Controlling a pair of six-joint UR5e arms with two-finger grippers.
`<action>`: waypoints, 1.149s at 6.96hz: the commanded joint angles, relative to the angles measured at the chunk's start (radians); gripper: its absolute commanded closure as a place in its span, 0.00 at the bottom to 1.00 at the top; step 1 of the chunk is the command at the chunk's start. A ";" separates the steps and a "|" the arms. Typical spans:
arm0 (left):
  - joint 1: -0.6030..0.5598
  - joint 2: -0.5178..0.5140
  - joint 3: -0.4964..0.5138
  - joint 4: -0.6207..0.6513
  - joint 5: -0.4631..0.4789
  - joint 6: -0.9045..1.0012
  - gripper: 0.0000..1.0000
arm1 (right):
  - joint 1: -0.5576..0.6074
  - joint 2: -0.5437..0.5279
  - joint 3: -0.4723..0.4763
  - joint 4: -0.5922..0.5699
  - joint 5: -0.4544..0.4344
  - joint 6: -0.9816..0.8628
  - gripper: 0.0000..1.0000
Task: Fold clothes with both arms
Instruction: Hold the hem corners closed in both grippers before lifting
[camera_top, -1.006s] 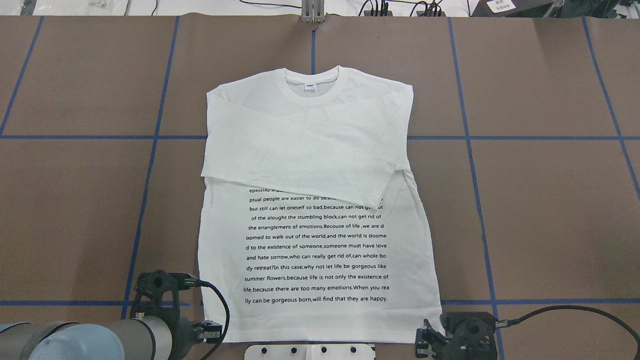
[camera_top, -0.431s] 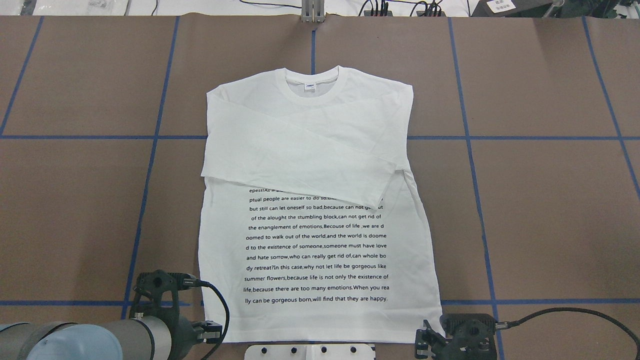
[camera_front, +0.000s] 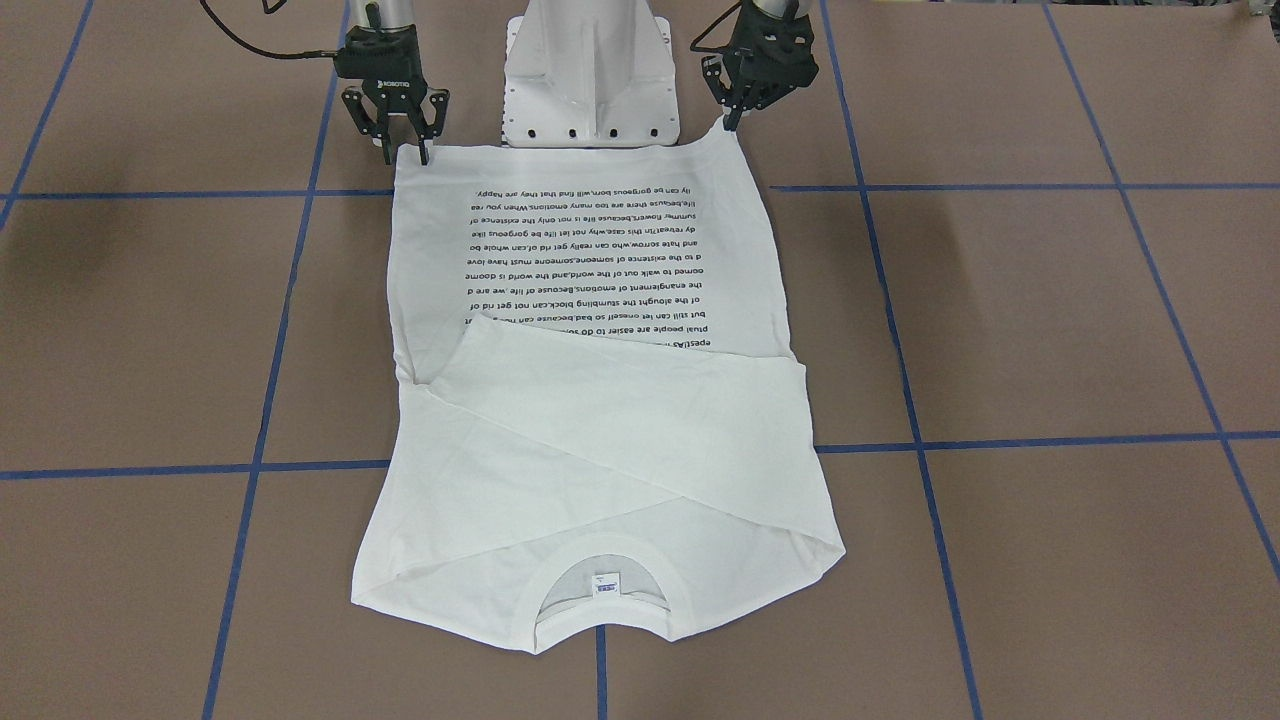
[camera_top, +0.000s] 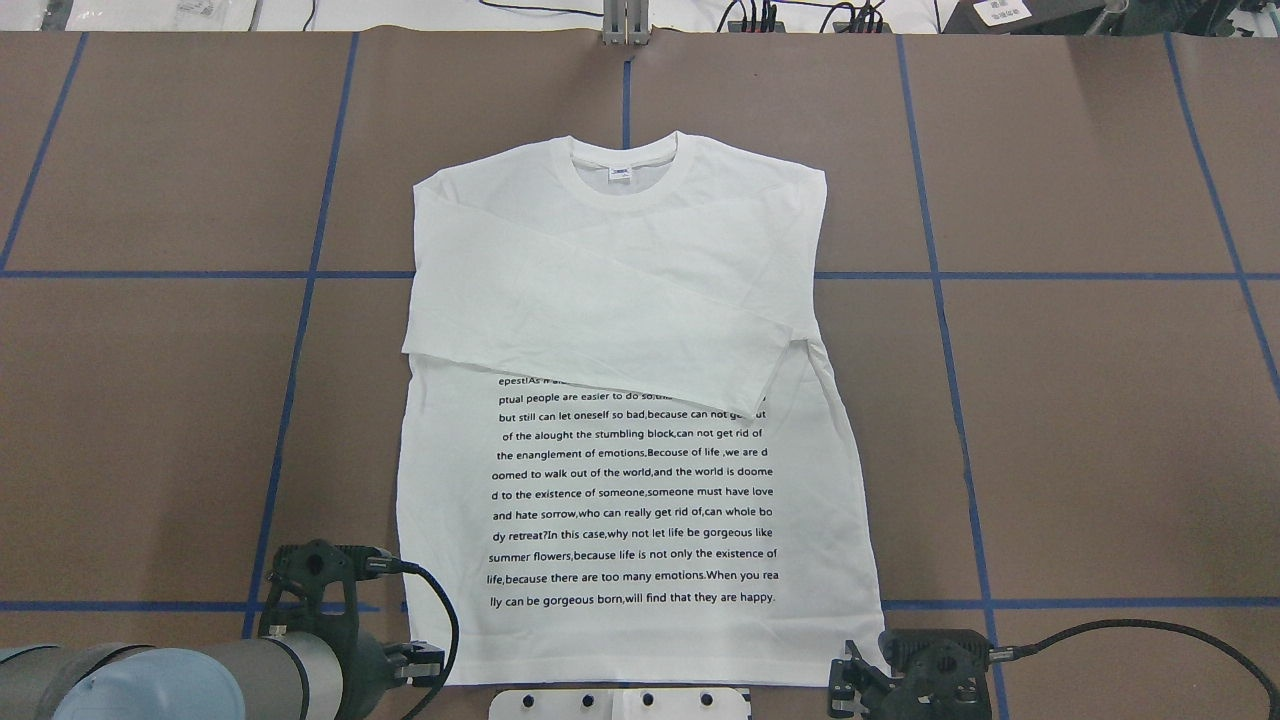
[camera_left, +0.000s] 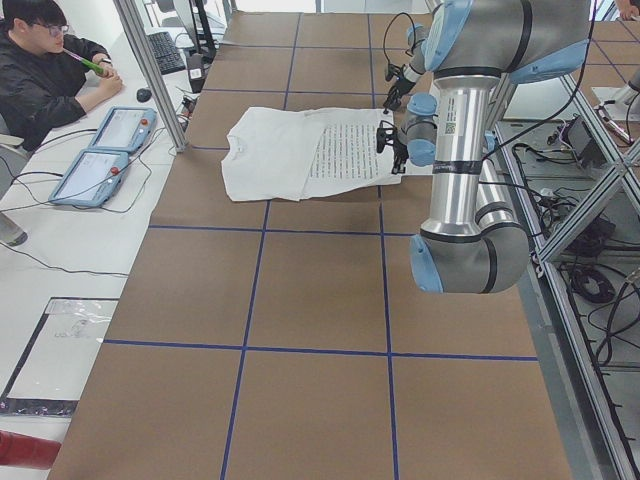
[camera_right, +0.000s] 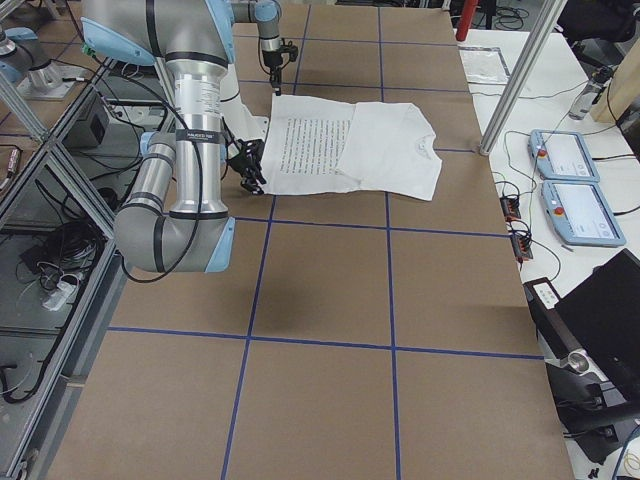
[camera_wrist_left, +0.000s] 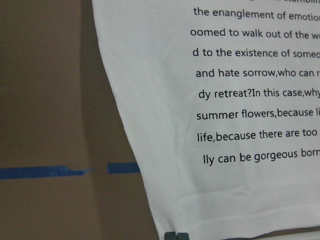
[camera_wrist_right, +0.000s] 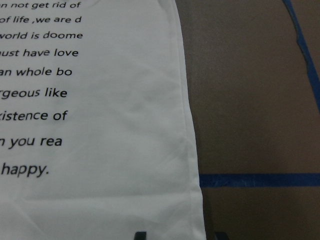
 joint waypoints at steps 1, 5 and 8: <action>0.000 0.000 -0.001 0.000 0.000 0.000 1.00 | -0.009 0.001 -0.001 -0.001 -0.003 0.001 0.49; 0.000 0.000 -0.009 0.000 0.000 0.000 1.00 | -0.008 0.003 -0.001 -0.001 -0.003 0.017 1.00; -0.006 0.003 -0.041 0.005 -0.002 0.003 1.00 | 0.014 -0.008 0.114 -0.022 0.012 0.008 1.00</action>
